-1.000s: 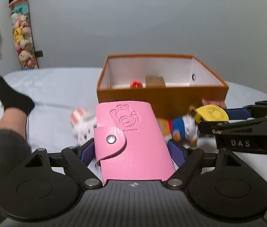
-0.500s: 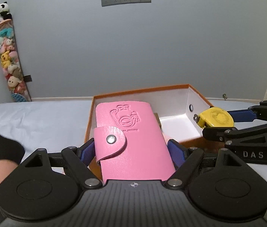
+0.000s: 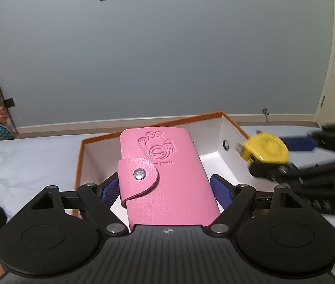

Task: Organize objects
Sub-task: 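Carry the pink wallet and yellow tape measure over the orange box, then lower both items into the orange box and open both grippers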

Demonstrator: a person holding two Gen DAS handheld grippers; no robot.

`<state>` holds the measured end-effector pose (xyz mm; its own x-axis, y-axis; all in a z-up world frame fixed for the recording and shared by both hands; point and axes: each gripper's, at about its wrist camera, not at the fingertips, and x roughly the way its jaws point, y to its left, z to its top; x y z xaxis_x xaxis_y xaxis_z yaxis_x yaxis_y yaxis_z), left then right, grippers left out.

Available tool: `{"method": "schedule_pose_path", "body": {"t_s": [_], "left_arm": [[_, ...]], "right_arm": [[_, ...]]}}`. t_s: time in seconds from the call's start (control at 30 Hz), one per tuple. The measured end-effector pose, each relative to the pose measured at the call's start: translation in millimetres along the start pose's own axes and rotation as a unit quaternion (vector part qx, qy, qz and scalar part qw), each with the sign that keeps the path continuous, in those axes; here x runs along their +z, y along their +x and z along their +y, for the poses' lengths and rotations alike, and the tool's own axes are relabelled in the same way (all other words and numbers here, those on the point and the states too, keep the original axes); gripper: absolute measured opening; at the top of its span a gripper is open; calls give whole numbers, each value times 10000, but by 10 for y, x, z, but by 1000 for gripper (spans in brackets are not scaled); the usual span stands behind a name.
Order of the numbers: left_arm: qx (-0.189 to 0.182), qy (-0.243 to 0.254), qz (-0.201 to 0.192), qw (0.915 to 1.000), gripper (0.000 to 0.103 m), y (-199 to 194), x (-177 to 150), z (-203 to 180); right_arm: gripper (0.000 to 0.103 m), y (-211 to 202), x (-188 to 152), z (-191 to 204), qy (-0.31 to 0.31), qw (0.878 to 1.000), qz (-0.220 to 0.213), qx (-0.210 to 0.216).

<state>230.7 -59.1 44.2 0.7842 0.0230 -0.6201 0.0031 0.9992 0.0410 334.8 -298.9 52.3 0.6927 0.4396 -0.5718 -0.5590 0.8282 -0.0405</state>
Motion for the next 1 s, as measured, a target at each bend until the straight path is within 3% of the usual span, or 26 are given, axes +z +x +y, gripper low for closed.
{"method": "schedule_pose_path", "body": {"t_s": [0.13, 0.33, 0.67, 0.7, 0.73, 0.77, 0.8, 0.87, 1.0], "left_arm": [[-58, 29, 93, 9999, 93, 220, 185, 94], [-358, 6, 529, 9980, 93, 651, 411, 147], [-742, 72, 1306, 9886, 92, 1262, 540, -246], [-784, 67, 1371, 9874, 89, 1305, 542, -270], [-784, 67, 1421, 9867, 79, 1350, 541, -295], [-752, 72, 1455, 9865, 45, 1379, 545, -322], [-873, 40, 1615, 9830, 36, 1450, 549, -322], [-1041, -105, 1786, 9783, 24, 1539, 562, -352], [-900, 66, 1854, 9785, 23, 1599, 537, -452]], "right_arm": [[57, 73, -39, -89, 12, 10000, 93, -31], [57, 289, -35, -120, 166, 9995, 243, 97], [57, 666, -33, -33, 81, 9987, 499, 101], [57, 690, -37, -34, 73, 9985, 527, 114], [57, 710, -42, -34, 61, 9984, 555, 122], [57, 730, -48, -31, 41, 9981, 594, 122], [56, 749, -56, -30, 21, 9979, 628, 122], [56, 796, -71, -29, -20, 9974, 709, 99], [55, 855, -77, -60, -17, 9971, 759, 95]]}}
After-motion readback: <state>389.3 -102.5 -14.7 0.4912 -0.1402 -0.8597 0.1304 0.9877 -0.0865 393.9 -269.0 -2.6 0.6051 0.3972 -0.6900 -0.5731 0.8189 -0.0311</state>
